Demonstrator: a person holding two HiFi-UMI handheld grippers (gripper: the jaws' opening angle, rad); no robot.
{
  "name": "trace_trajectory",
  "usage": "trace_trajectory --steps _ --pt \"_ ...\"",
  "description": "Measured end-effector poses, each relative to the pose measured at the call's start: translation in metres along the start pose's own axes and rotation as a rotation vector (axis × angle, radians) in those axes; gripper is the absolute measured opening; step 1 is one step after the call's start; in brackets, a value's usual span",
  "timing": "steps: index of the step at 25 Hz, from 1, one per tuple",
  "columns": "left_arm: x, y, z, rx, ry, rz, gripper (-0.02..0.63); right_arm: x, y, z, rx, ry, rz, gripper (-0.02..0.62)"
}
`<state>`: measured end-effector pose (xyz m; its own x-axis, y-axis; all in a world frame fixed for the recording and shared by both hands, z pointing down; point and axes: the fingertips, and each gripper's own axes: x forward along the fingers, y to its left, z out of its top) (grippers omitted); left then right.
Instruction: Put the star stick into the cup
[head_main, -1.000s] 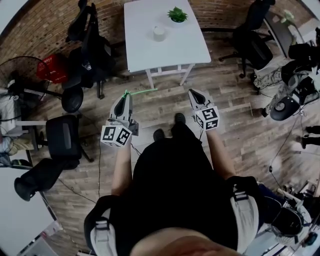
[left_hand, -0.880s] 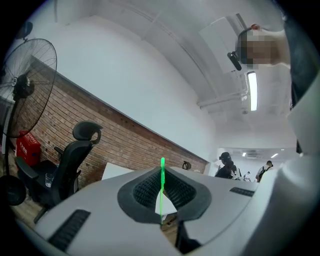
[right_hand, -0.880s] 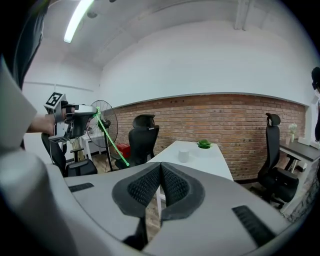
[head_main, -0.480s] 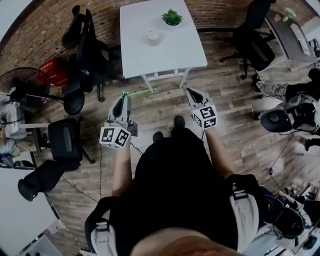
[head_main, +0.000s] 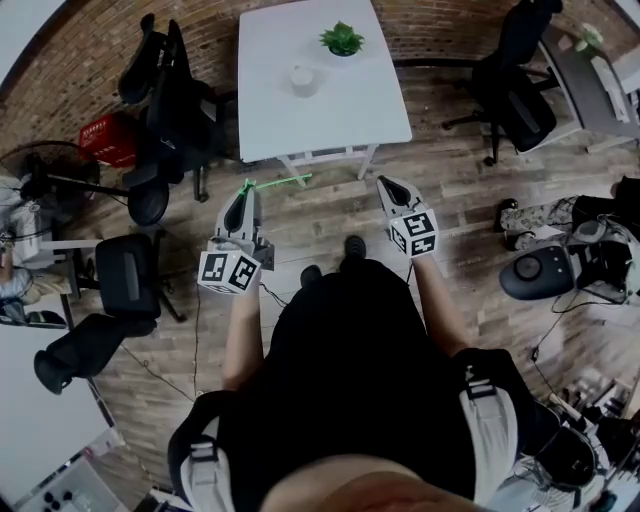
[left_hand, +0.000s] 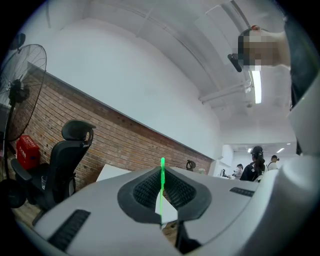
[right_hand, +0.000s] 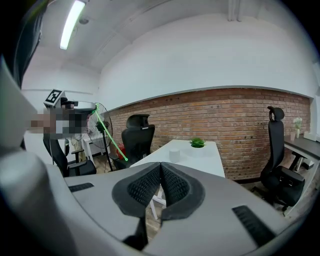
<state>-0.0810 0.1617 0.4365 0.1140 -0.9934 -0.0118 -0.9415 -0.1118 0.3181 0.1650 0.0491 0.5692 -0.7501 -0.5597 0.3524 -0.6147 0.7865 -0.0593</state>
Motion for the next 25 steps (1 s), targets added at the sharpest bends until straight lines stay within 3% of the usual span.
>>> trace_trajectory --steps 9,25 --pt "0.025 -0.006 0.003 -0.04 -0.022 0.047 0.028 0.021 -0.033 0.002 0.002 0.013 0.037 -0.003" --pt "0.048 -0.005 0.009 -0.027 -0.034 0.151 0.029 0.066 -0.055 0.019 -0.042 0.035 0.161 -0.002"
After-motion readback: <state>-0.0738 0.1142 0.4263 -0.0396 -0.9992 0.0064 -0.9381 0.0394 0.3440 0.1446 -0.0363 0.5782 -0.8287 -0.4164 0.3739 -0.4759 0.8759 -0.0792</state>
